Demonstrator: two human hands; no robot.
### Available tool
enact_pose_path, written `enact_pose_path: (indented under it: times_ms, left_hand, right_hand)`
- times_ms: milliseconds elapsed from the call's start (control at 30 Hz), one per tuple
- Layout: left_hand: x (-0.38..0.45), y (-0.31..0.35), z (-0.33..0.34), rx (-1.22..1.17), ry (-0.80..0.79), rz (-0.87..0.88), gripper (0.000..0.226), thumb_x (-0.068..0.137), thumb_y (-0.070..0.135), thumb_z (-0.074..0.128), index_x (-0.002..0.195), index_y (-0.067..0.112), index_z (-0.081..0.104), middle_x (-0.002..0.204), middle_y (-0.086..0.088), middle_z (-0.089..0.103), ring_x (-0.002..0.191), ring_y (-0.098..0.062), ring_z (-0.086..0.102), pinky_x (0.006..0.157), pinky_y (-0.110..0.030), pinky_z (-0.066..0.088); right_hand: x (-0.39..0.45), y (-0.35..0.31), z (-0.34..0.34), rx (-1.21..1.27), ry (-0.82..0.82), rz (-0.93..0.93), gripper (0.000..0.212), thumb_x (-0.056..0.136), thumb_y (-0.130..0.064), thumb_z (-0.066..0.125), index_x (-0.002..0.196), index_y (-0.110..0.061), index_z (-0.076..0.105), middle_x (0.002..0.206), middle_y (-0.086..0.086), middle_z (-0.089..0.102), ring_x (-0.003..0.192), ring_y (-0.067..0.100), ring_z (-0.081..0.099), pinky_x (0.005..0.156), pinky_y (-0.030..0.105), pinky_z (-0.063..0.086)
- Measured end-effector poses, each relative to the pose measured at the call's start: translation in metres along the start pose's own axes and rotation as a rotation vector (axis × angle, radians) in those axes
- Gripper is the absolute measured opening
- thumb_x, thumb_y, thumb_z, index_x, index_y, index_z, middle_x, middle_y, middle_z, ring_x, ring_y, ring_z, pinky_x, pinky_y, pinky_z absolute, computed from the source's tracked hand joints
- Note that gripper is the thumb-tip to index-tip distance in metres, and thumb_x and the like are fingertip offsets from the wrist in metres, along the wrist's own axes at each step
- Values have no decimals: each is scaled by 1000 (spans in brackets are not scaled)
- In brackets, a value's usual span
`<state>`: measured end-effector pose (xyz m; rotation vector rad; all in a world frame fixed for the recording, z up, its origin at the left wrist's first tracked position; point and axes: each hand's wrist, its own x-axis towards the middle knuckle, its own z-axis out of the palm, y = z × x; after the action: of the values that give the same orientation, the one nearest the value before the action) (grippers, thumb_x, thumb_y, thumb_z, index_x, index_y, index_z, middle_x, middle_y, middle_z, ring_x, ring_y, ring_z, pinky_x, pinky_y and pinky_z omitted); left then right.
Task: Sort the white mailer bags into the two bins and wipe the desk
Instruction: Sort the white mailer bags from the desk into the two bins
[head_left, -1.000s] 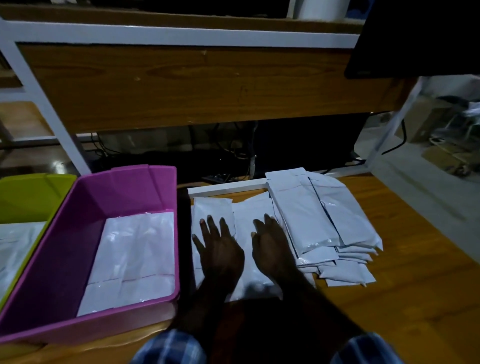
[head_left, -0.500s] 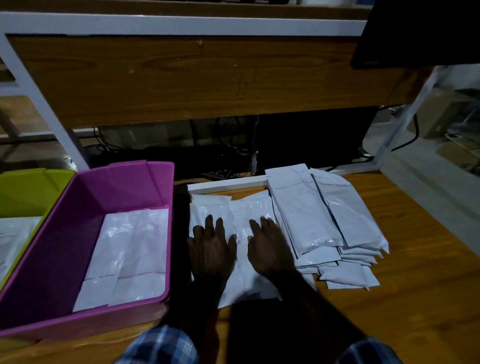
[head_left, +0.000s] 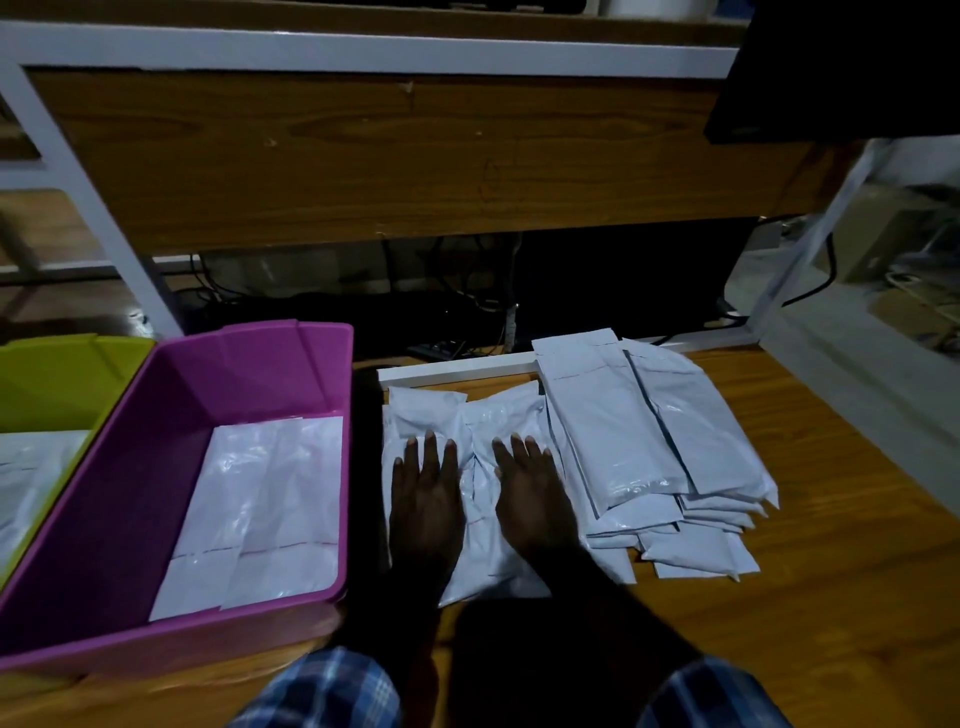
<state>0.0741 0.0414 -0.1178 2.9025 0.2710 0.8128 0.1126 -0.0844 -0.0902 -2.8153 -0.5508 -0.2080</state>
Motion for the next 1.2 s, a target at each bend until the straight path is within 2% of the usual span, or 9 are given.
enact_pose_path:
  times_ms: [100, 167, 267, 333, 400, 667, 767, 1033, 1200]
  left_hand:
    - [10, 3, -14, -41, -48, -47, 47, 87, 13, 34, 129, 5, 53, 135, -18, 54, 128, -39, 45, 111, -44, 19]
    - [21, 9, -27, -64, -18, -56, 45, 86, 7, 41, 129, 0, 54, 136, -20, 52, 127, -40, 47, 112, -47, 19]
    - [44, 21, -57, -118, 111, -45, 49, 81, -9, 56, 129, -3, 53, 136, -23, 52, 128, -41, 45, 110, -52, 28]
    - [59, 29, -84, -177, 150, -57, 52, 81, -11, 59, 132, -3, 51, 139, -22, 49, 132, -40, 41, 109, -55, 32]
    - [71, 35, -110, -229, 182, -66, 51, 85, -9, 56, 134, -1, 49, 141, -20, 47, 136, -36, 37, 111, -53, 30]
    - [97, -14, -188, -210, 172, -36, 50, 89, -6, 48, 138, 4, 45, 145, -17, 42, 138, -34, 33, 112, -51, 28]
    - [96, -65, -202, -90, 101, -32, 44, 90, -3, 48, 133, 1, 48, 141, -19, 46, 131, -37, 39, 108, -51, 33]
    - [67, -172, -191, 19, -99, -22, 32, 78, -5, 59, 110, -6, 59, 120, -27, 58, 110, -46, 54, 88, -50, 47]
    - [52, -201, -179, 29, -219, 2, 29, 77, -3, 58, 106, -6, 60, 111, -27, 61, 104, -44, 57, 81, -46, 49]
  right_hand:
    - [2, -4, -20, 104, 11, -26, 60, 86, 4, 36, 143, -13, 42, 148, 15, 42, 139, 29, 37, 115, 39, 26]
    - [6, -5, -35, 215, 26, 4, 59, 94, 2, 36, 149, -18, 32, 155, 7, 30, 145, 22, 23, 117, 33, 16]
    - [17, -10, -68, 369, 231, 41, 53, 92, 4, 41, 140, -15, 48, 139, 10, 54, 127, 27, 51, 105, 33, 39]
    - [20, -14, -92, 474, 314, 71, 47, 94, 0, 44, 136, -18, 55, 125, 9, 65, 109, 27, 62, 88, 24, 43]
    - [24, -20, -113, 575, 325, 104, 40, 97, -8, 47, 134, -21, 56, 124, 7, 66, 109, 24, 62, 77, 16, 38]
    - [36, -87, -145, 797, 341, 54, 35, 100, -16, 48, 132, -25, 57, 127, -6, 63, 112, 1, 53, 77, -3, 34]
    - [43, -122, -138, 810, 340, -11, 36, 99, -14, 48, 133, -22, 58, 127, 0, 64, 117, 13, 56, 85, 12, 40]
    - [42, -212, -88, 590, 174, -66, 42, 95, -10, 46, 134, -23, 56, 125, 5, 65, 112, 30, 60, 92, 34, 48]
    - [32, -247, -67, 492, 36, -79, 46, 94, -6, 47, 138, -18, 51, 131, 3, 61, 116, 23, 58, 97, 25, 40]
